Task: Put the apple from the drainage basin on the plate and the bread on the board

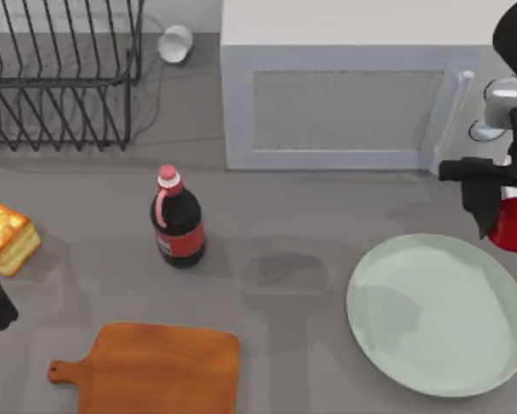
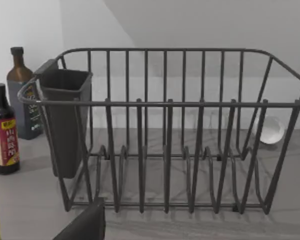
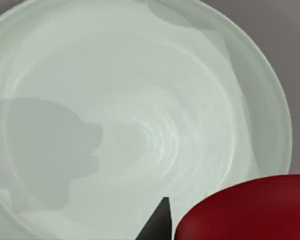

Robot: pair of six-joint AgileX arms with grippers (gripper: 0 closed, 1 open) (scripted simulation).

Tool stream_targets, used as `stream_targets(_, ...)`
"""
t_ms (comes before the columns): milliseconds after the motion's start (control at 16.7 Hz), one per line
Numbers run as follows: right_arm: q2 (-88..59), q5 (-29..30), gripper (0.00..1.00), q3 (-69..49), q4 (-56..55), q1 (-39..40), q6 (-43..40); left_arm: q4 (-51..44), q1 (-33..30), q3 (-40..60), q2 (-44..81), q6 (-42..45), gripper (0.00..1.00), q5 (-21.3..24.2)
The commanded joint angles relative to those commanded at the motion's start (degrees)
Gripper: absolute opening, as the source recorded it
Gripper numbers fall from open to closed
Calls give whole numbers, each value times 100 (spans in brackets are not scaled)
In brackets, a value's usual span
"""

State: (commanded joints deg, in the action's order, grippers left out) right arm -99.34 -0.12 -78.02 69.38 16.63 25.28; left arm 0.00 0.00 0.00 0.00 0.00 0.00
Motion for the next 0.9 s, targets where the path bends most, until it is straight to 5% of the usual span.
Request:
stream_targets(300, 142, 11, 0, 121, -47, 1008, 279, 0, 0, 0, 0, 0, 100, 0)
stream_targets(660, 147, 13, 0, 130, -53, 1092, 297, 0, 0, 0, 0, 0, 100, 0)
stream_targets(900, 147, 13, 30, 130, -53, 1092, 297, 0, 0, 0, 0, 0, 100, 0)
